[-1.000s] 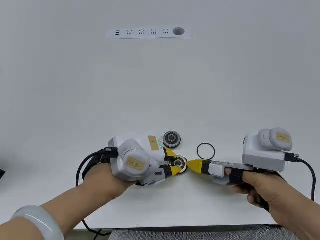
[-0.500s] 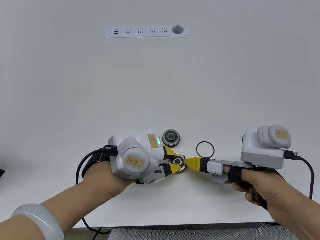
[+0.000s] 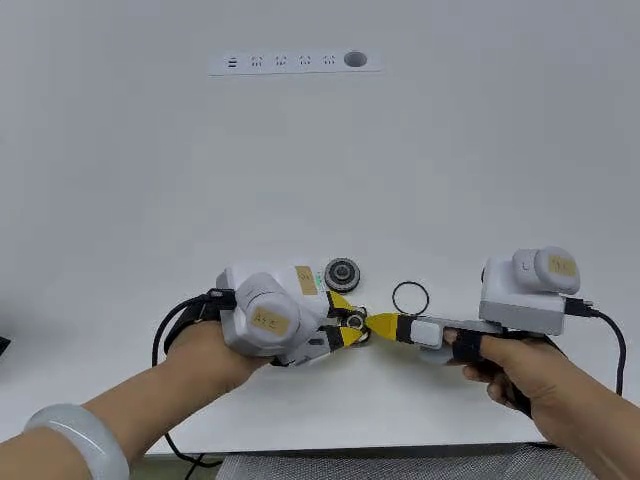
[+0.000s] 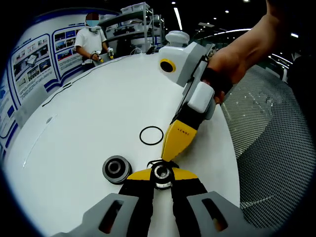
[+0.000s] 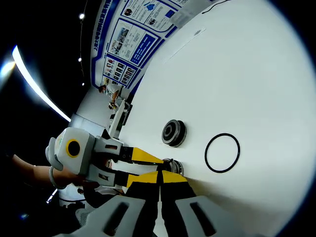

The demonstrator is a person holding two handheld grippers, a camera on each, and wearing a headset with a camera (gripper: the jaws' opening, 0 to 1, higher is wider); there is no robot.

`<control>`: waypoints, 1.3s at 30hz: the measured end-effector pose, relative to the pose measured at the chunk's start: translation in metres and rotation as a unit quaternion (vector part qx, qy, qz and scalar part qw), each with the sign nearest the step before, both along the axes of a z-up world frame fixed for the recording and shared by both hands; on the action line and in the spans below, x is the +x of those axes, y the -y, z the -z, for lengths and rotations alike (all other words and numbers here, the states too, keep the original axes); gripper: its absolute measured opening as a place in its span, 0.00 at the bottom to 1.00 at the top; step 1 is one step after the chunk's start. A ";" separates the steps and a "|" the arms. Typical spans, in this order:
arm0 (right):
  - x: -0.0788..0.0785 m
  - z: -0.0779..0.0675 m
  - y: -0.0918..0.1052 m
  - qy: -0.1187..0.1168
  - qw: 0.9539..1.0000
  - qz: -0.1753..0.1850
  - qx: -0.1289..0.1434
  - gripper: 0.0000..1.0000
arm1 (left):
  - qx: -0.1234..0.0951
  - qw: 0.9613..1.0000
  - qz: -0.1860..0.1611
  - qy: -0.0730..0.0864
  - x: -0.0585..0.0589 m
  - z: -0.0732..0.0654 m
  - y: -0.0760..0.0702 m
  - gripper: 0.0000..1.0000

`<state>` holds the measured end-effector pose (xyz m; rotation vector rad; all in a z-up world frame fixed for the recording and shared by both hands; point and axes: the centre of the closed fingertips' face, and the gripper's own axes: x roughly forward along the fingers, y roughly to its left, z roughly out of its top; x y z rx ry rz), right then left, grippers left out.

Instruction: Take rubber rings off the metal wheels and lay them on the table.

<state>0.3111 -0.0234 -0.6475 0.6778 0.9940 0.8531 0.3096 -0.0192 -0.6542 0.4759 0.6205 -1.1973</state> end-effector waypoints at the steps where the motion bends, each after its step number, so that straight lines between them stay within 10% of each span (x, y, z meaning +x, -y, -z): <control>1: 0.000 -0.002 -0.001 0.001 1.000 -0.001 0.003 0.01 | 0.000 1.000 0.000 0.000 0.000 0.000 0.000 0.13; 39: 0.003 -0.002 0.002 0.003 1.000 0.010 0.000 0.02 | -0.025 1.000 -0.003 0.008 -0.002 -0.013 0.001 0.21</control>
